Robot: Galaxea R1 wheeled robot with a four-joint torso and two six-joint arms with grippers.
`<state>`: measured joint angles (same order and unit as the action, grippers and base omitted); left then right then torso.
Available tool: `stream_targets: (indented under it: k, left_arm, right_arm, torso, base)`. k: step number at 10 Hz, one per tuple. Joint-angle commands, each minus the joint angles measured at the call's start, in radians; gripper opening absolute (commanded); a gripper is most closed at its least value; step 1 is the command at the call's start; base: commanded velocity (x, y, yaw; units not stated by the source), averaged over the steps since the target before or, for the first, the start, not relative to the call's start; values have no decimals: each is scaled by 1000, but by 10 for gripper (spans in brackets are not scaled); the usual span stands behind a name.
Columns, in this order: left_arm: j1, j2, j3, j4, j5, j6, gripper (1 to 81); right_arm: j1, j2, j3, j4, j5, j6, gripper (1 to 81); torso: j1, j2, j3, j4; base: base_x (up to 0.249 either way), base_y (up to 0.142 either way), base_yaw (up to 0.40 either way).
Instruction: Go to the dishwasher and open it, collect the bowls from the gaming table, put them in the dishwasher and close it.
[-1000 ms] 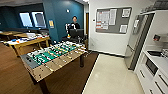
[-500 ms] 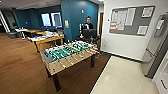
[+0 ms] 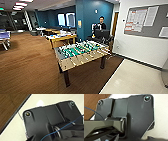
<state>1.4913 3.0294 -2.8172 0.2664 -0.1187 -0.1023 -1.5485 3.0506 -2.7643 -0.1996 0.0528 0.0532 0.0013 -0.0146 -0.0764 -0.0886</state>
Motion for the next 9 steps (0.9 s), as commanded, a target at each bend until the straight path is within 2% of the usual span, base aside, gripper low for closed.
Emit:
stream_targets:
  k: [1, 9]
  left_arm:
    - [-45, -6, -5, 10, 48, 4, 811]
    - [-45, 2, -7, 10, 48, 4, 811]
  right_arm:
    - [41, 6, 3, -3, -53, -3, 811]
    - [37, 6, -1, -3, -53, -1, 811]
  torso:
    - [0, 0, 0, 0]
    - [0, 0, 0, 0]
  base:
    - [0, 0, 368]
    - [0, 0, 352]
